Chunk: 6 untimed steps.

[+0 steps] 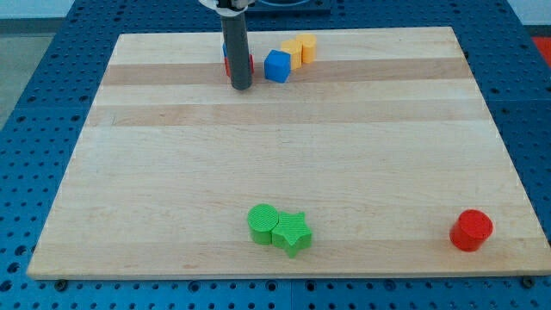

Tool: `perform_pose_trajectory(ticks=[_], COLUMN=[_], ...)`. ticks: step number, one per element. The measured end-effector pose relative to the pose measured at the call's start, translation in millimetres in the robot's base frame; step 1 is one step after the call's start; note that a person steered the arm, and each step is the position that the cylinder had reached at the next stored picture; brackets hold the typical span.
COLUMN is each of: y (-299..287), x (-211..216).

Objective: Move the red star below blue triangle

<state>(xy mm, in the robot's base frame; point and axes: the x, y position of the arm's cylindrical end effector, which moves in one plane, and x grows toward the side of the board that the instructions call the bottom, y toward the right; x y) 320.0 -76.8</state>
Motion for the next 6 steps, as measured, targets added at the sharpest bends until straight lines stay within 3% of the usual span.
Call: perform_pose_trajectory(ticks=[4,5,6], y=[-26.2,-42.8,-49.5], x=[-28.0,-23.0,15.6])
